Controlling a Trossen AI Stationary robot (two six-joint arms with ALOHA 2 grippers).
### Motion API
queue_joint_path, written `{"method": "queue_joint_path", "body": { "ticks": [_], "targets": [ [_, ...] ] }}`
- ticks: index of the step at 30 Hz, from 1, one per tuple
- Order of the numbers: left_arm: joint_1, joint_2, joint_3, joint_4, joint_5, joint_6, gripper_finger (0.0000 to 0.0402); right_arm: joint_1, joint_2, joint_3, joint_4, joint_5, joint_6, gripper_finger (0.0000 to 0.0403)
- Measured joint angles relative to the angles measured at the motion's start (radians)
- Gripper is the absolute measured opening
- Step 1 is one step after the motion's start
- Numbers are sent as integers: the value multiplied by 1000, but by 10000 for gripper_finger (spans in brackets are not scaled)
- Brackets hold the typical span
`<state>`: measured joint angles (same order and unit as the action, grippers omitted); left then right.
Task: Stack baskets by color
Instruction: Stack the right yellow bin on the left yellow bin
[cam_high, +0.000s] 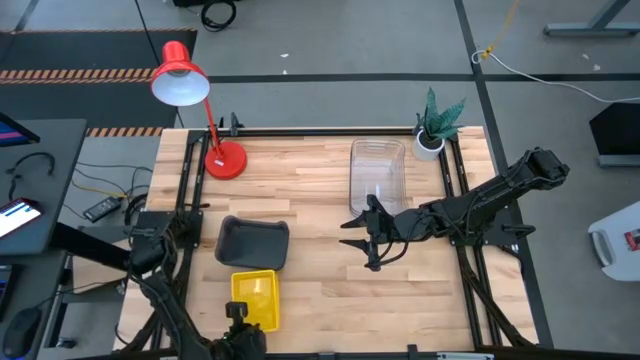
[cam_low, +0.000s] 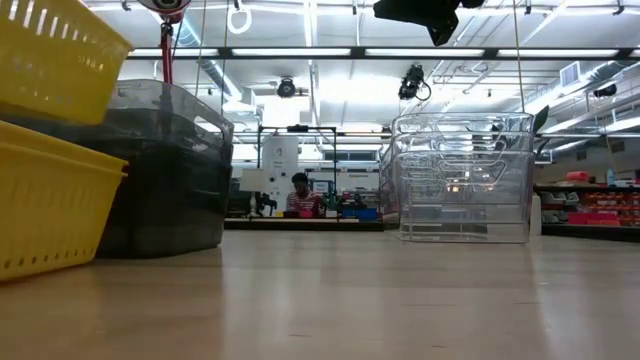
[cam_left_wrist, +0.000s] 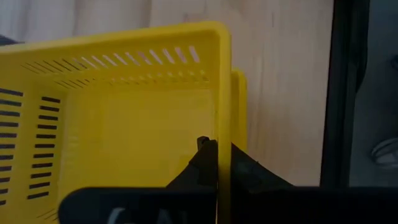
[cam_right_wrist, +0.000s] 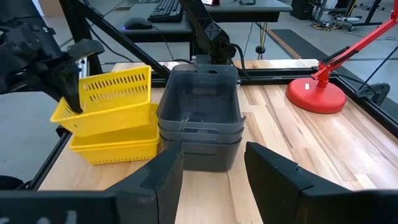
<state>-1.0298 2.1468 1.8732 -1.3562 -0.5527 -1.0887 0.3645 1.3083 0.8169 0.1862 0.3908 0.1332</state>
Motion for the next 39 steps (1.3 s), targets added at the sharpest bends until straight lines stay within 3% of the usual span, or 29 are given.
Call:
{"method": "queue_joint_path", "body": {
  "ticks": [13, 20, 32, 39],
  "targets": [
    [1, -1, -68, 146, 0, -4, 5, 0, 0, 0, 4, 0, 6, 177],
    [1, -2, -68, 144, -1, -24, 6, 0, 0, 0, 4, 0, 6, 177],
    [5, -11, -50, 149, 34, -20, 110, 0, 0, 0, 3, 0, 6, 177],
    [8, -94, -38, 126, -156, 57, 110, 0, 0, 0, 22, 0, -53, 177]
  ]
}}
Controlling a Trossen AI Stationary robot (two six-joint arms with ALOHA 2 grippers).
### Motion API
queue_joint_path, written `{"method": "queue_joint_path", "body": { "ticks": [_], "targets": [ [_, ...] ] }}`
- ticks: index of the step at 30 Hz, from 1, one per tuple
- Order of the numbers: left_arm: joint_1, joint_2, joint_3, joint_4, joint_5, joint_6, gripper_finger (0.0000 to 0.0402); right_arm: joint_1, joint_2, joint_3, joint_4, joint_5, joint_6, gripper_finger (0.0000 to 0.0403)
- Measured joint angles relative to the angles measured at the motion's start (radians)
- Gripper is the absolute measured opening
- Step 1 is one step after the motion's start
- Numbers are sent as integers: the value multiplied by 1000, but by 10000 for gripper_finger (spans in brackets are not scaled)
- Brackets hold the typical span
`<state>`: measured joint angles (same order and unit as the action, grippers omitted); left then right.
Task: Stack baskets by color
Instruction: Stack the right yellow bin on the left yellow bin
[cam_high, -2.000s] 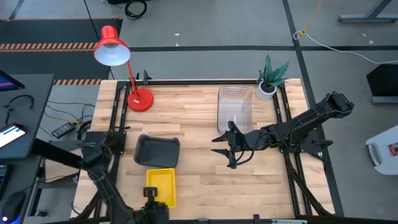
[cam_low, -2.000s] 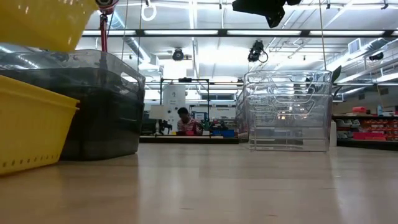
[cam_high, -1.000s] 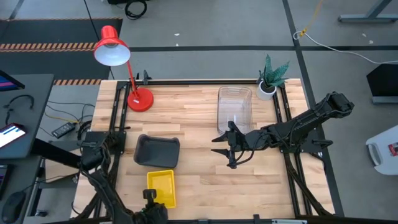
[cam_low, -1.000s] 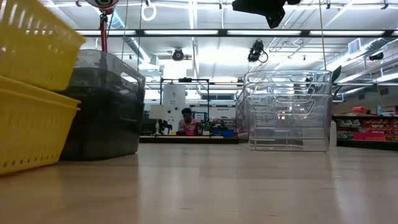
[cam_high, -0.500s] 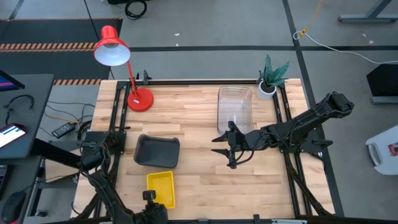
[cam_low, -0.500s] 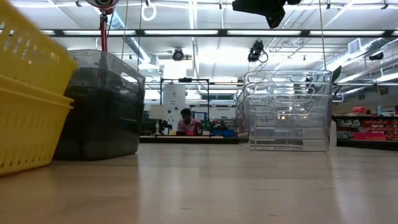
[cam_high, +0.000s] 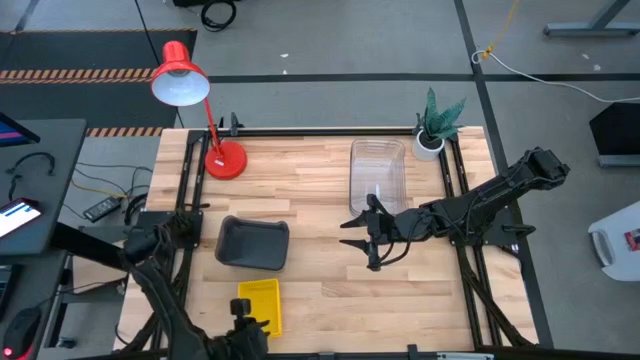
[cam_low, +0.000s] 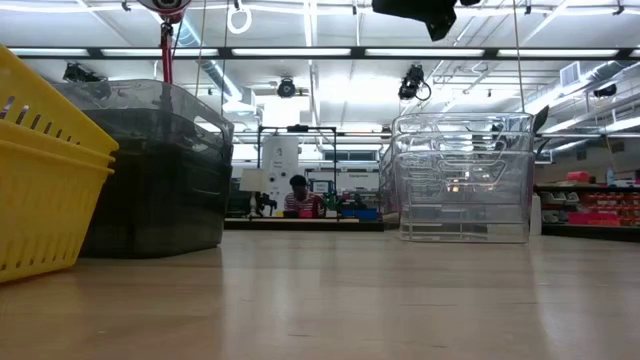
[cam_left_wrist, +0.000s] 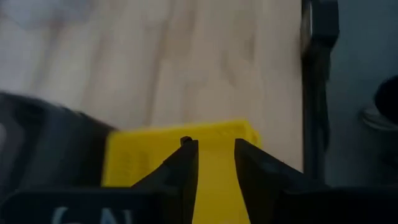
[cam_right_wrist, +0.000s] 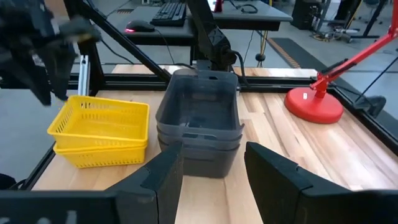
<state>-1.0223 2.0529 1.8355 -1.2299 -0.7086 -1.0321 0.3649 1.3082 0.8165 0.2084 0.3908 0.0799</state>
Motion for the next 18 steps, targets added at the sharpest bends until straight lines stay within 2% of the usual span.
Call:
{"method": "queue_joint_path", "body": {
  "ticks": [3, 8, 10, 13, 18],
  "targets": [
    [8, -28, -3, -17, -69, 40, 98, 0, 0, -9, -3, 0, -4, 177],
    [39, -52, -68, -1, -99, 92, 70, 4, -28, -65, 0, 18, -8, 177],
    [52, -59, -103, 64, -75, 120, 58, 4, -56, -94, -3, 52, 5, 177],
    [55, -64, -132, 149, 18, 154, 41, 8, -109, -135, 0, 89, 37, 177],
    [36, -66, -101, 176, 36, 141, 18, 8, -182, -196, 4, 91, 78, 177]
  ]
}}
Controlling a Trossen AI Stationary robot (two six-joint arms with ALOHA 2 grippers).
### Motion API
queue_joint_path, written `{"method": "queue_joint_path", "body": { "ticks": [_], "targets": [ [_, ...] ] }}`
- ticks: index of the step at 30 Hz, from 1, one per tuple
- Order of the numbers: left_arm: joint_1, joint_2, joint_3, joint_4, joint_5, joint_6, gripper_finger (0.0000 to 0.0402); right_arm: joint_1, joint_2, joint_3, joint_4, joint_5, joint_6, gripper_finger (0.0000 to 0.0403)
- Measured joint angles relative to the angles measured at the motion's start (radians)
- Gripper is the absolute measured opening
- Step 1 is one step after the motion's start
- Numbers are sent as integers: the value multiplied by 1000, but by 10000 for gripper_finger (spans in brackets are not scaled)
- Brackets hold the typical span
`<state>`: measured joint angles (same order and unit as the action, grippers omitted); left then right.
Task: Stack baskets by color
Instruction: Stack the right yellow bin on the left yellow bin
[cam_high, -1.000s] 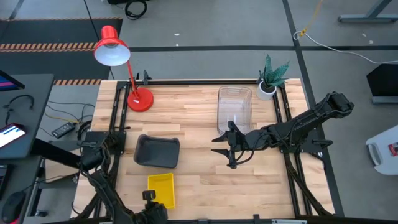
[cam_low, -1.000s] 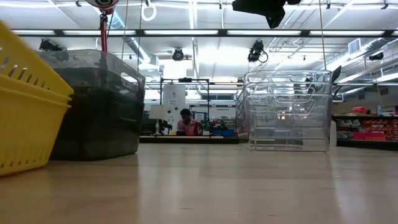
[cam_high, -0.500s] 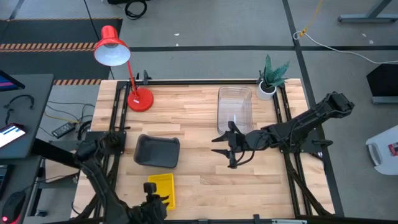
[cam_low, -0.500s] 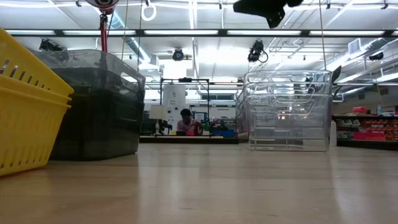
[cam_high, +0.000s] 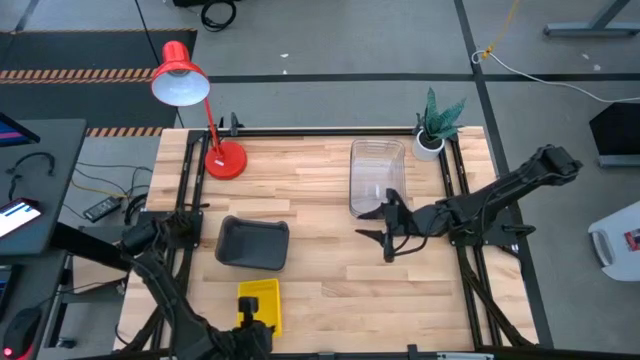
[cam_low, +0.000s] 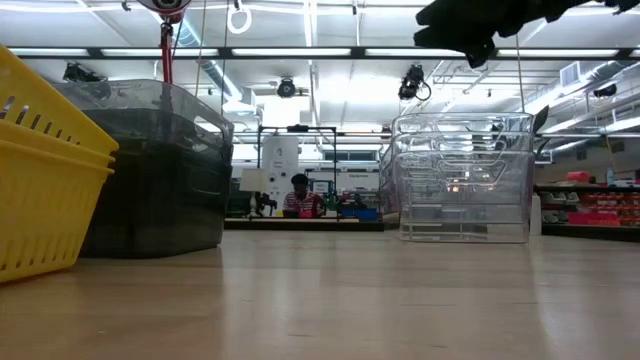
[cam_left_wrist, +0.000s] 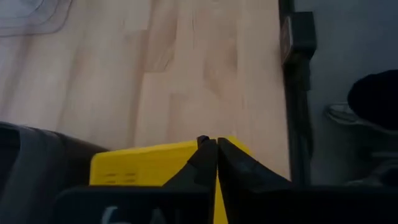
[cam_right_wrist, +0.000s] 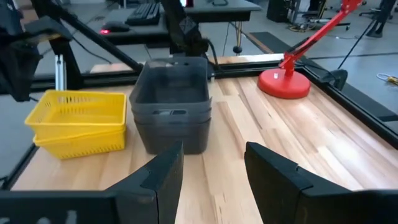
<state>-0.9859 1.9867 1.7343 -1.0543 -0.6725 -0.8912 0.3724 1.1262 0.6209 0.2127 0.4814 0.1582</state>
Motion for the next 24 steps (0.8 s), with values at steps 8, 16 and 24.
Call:
{"method": "queue_joint_path", "body": {
  "ticks": [8, 16, 24],
  "targets": [
    [-29, 19, -46, 44, -210, -47, 6, 0, -35, -31, 37, 0, 5, 177],
    [-22, 58, -104, 24, -295, 37, 6, 0, -34, -31, 41, -4, 4, 177],
    [35, 34, -84, -14, -345, 288, 6, 0, -34, -31, 49, -4, 7, 177]
  ]
}}
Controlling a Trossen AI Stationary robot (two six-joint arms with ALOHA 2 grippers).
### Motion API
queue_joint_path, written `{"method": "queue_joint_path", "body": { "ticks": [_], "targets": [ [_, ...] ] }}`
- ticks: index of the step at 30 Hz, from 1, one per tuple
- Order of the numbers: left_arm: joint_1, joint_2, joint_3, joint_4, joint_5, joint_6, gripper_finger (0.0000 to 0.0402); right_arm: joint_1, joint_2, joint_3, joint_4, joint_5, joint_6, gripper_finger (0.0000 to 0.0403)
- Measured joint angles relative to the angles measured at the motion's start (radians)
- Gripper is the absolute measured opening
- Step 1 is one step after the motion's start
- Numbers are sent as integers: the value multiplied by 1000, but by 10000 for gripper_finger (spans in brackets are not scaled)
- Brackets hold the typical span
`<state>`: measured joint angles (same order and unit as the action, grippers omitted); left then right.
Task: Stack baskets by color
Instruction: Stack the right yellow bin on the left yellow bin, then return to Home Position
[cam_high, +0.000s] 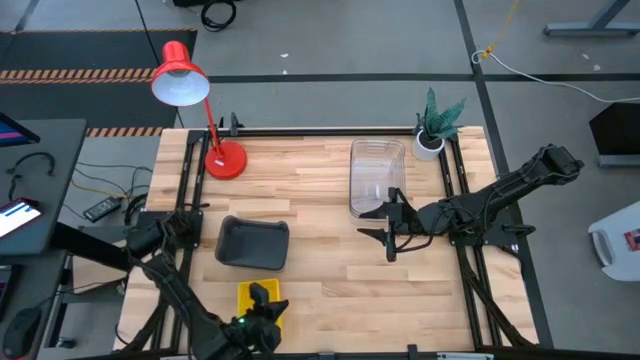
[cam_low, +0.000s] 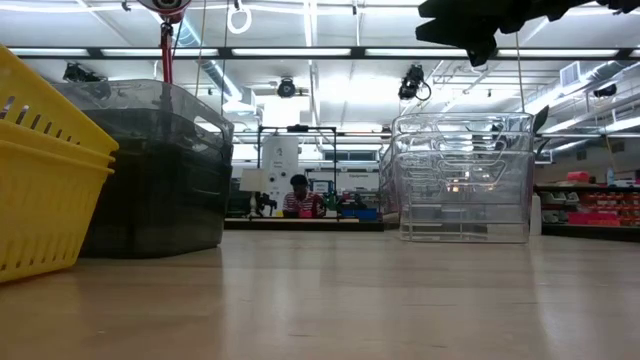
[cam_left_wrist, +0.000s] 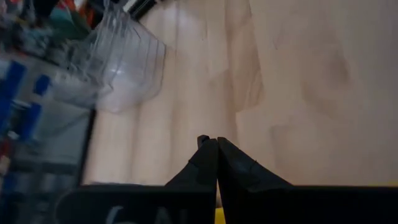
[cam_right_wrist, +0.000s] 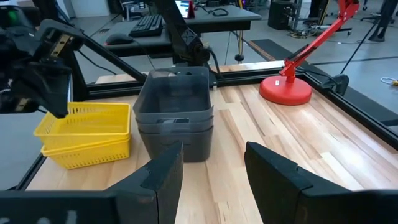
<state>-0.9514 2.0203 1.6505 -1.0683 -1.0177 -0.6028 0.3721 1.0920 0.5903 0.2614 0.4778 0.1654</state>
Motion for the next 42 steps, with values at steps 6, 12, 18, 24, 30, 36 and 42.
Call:
{"method": "queue_joint_path", "body": {
  "ticks": [6, 12, 18, 24, 30, 36, 42],
  "targets": [
    [23, 1, -6, -3, -67, 134, 6, 0, 0, 0, 0, 0, 0, 177],
    [20, 10, -6, -10, -156, 197, 5, 0, 1, 0, 0, -5, -1, 177],
    [5, 66, -6, -22, -221, 242, 5, 0, 1, 0, 0, -16, -8, 177],
    [4, 126, -7, -23, -290, 307, 5, 0, 1, 0, 4, -28, -10, 177],
    [2, 83, 14, -43, -318, 227, 6, 0, 1, 0, 7, -29, -10, 177],
    [-8, 5, 14, -72, -192, 6, 4, 0, 1, 1, 15, -27, -36, 177],
    [-54, -68, 11, -149, -152, -180, 3, 16, 1, -15, 9, -27, -97, 177]
  ]
}}
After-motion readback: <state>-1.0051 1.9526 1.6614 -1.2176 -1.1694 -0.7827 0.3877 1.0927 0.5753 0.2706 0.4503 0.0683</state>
